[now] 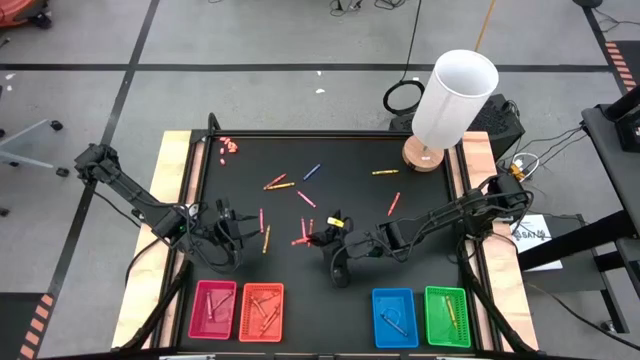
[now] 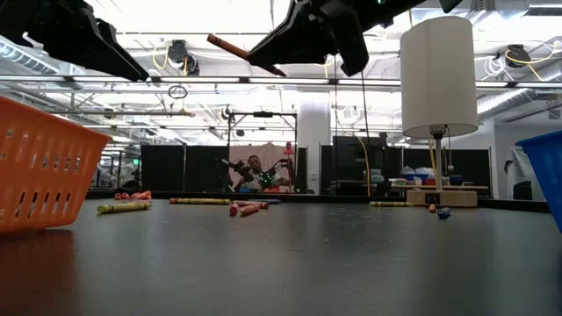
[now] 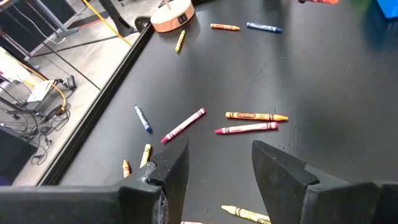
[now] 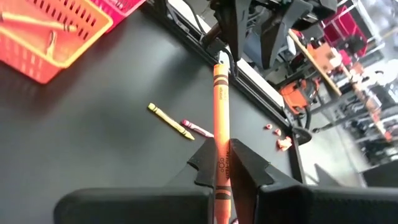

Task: Sort crayons
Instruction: Put the orange crayon into the orange bin

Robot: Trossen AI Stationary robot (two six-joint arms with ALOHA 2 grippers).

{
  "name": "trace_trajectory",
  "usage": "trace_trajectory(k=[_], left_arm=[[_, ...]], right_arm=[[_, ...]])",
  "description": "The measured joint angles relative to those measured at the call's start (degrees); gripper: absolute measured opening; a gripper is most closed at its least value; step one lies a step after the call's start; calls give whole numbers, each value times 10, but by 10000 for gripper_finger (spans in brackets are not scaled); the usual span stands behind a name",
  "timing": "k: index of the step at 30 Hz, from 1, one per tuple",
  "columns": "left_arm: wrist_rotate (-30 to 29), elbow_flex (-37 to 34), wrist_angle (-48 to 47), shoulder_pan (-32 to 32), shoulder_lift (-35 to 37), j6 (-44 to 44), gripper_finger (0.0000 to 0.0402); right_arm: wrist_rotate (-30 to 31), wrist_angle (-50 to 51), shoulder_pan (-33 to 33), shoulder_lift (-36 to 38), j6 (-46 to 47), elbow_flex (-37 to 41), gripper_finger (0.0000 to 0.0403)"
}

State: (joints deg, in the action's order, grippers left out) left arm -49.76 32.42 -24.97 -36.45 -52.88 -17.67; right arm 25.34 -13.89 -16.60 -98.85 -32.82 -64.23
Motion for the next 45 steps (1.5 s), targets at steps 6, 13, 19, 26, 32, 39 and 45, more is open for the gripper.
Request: trace_trajectory(k=[6, 13, 19, 26, 32, 39, 45], left_arm=[[0, 0, 0, 0, 0, 0, 175], [0, 0, 0, 0, 0, 0, 175], [0, 0, 0, 0, 0, 0, 175], [0, 0, 0, 0, 0, 0, 175], [0, 0, 0, 0, 0, 0, 175], [0, 0, 0, 0, 0, 0, 175], [0, 0, 0, 0, 0, 0, 175]], right_arm=[[0, 0, 0, 0, -51, 0, 11], [1, 0, 0, 0, -90, 0, 11], [1, 0, 0, 0, -85, 0, 11], [1, 0, 0, 0, -54, 0, 11], [1, 0, 0, 0, 3, 0, 11], [1, 0, 0, 0, 100, 0, 11], [0, 0, 0, 0, 195, 0, 11]])
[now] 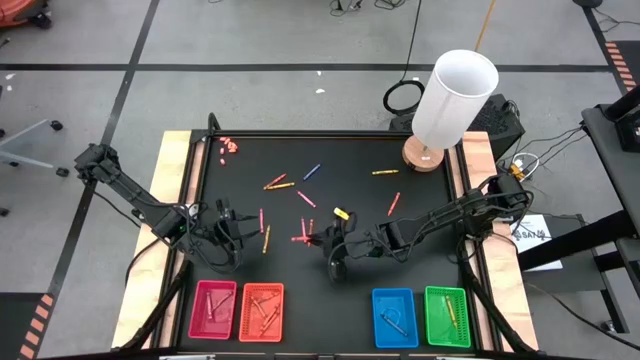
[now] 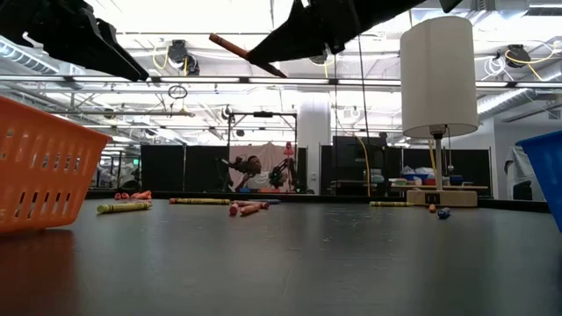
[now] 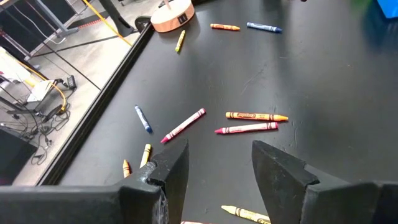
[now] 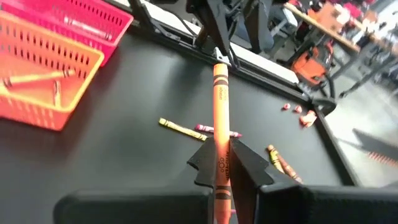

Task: Sort crayons
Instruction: Put the orange crayon into the orange bin

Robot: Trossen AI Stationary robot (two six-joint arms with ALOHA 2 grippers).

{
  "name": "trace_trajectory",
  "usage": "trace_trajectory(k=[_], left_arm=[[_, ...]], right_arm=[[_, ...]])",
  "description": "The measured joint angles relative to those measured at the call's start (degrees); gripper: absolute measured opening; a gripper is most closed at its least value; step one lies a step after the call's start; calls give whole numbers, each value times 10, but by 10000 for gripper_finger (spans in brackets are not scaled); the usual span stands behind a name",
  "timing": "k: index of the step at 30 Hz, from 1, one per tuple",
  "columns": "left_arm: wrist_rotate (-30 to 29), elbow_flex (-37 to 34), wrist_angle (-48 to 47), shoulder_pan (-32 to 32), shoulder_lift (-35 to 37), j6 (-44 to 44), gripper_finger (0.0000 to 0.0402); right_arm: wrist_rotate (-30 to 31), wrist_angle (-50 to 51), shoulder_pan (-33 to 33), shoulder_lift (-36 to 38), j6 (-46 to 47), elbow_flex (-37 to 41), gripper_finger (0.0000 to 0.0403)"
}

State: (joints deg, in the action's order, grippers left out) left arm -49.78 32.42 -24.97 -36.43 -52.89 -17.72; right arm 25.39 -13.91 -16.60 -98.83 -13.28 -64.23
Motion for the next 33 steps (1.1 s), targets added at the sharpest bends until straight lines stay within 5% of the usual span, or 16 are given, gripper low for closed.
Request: trace_trajectory(k=[24, 33], left_arm=[[0, 0, 0, 0, 0, -2, 175], [0, 0, 0, 0, 0, -2, 175]], right_arm=[[0, 0, 0, 0, 218, 0, 11], [-1, 0, 0, 0, 231, 0, 11]])
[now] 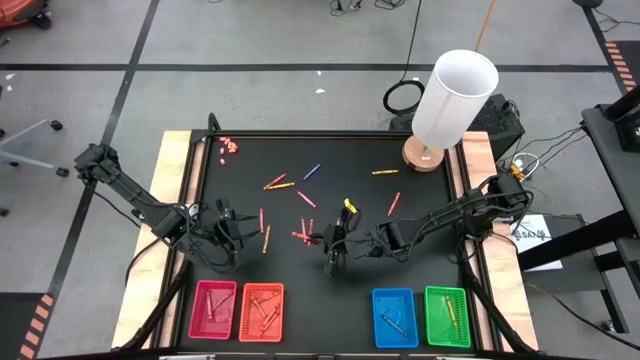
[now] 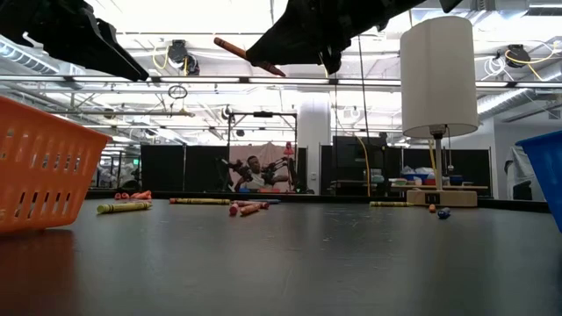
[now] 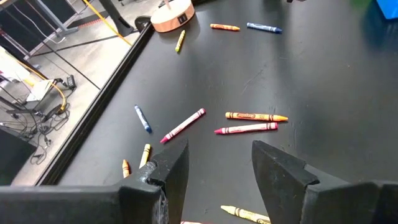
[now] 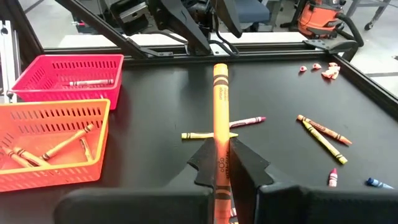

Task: Sort crayons
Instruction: Put the orange crayon into the orange bin

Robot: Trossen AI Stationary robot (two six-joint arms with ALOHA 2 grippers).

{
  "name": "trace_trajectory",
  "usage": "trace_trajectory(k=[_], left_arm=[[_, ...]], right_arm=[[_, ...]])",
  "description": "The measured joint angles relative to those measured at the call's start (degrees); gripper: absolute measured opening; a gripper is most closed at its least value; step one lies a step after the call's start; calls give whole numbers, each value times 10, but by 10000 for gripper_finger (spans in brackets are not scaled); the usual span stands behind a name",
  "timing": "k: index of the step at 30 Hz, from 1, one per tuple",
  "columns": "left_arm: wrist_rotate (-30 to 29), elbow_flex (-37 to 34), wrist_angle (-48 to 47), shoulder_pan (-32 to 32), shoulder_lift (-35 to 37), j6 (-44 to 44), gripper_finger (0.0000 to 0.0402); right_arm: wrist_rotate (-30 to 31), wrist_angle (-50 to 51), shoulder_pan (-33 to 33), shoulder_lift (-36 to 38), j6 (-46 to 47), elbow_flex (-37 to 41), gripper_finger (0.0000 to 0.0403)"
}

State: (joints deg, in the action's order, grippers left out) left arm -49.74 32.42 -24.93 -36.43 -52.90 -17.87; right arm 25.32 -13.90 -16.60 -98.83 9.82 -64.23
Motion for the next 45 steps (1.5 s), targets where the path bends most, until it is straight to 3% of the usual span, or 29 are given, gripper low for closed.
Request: trace_trajectory(k=[14, 26, 32, 35, 45], left_arm=[[0, 0, 2, 0, 0, 1, 175], [1, 0, 6, 0, 0, 1, 175], [1, 0, 5, 0, 0, 1, 175], [1, 0, 4, 0, 0, 1, 175], [1, 0, 4, 0, 0, 1, 175]], right_arm=[[-7, -12, 0, 0, -83, 0, 11], [-178, -180, 1, -44, -222, 0, 11], [-181, -252, 1, -97, -275, -2, 11], [-183, -242, 1, -121, -275, -21, 11], [-276, -224, 1, -220, -276, -159, 11]])
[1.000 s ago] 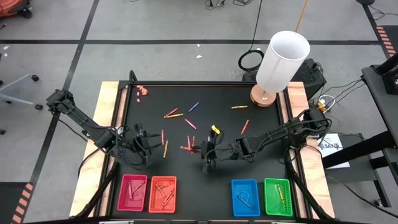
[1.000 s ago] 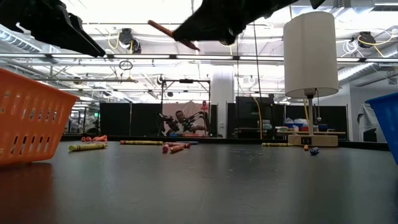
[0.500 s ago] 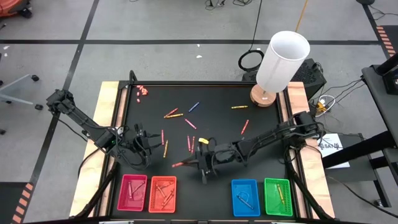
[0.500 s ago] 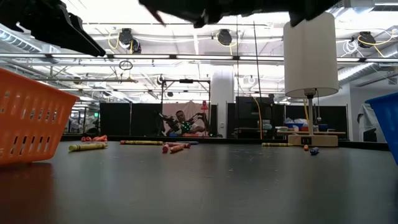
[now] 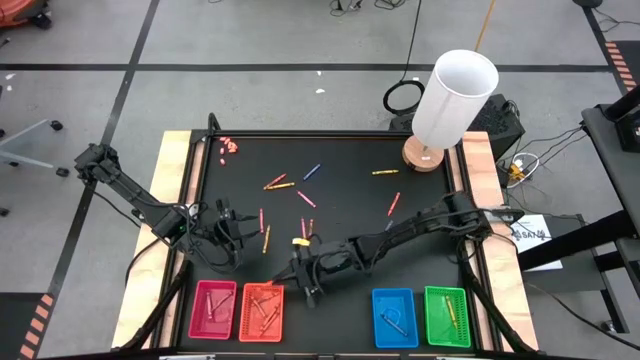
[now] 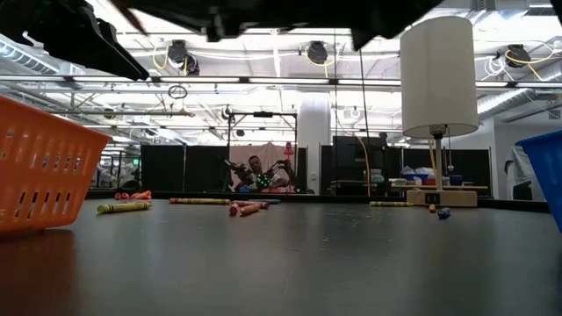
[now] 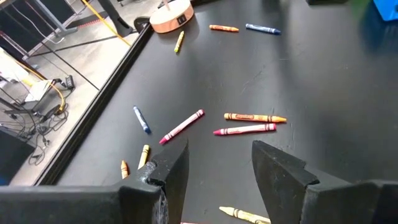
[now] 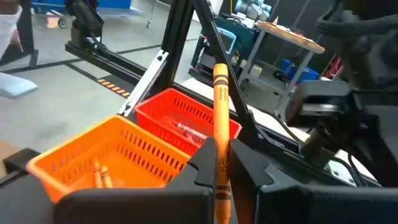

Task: Sort crayons
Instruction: Put the orange crayon into the orange bin

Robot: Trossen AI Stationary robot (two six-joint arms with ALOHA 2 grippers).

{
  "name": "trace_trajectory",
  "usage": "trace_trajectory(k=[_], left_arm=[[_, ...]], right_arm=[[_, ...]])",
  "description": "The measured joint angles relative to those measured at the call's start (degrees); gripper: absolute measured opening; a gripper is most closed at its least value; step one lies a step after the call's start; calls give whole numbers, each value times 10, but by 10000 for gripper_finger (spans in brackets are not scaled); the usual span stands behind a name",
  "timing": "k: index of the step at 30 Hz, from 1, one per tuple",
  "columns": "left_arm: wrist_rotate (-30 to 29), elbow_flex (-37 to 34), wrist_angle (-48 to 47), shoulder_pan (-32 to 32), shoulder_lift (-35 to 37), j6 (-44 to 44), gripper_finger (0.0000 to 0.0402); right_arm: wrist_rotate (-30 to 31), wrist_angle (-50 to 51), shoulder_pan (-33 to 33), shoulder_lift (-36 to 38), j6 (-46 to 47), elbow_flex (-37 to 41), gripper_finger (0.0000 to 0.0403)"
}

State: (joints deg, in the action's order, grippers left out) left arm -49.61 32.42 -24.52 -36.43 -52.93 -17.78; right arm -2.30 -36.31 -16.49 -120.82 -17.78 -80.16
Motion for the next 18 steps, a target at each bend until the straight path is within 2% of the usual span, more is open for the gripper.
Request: trace_trajectory(k=[9, 13, 18], left_arm=[[0, 0, -1, 0, 0, 3, 175], [0, 0, -1, 0, 0, 6, 175], [0, 0, -2, 0, 0, 6, 175]], right_arm=[[-42, 69, 0, -97, -29, -115, 11], [-82, 87, -1, -104, -42, -130, 11], [-85, 91, -2, -104, -39, -131, 14]])
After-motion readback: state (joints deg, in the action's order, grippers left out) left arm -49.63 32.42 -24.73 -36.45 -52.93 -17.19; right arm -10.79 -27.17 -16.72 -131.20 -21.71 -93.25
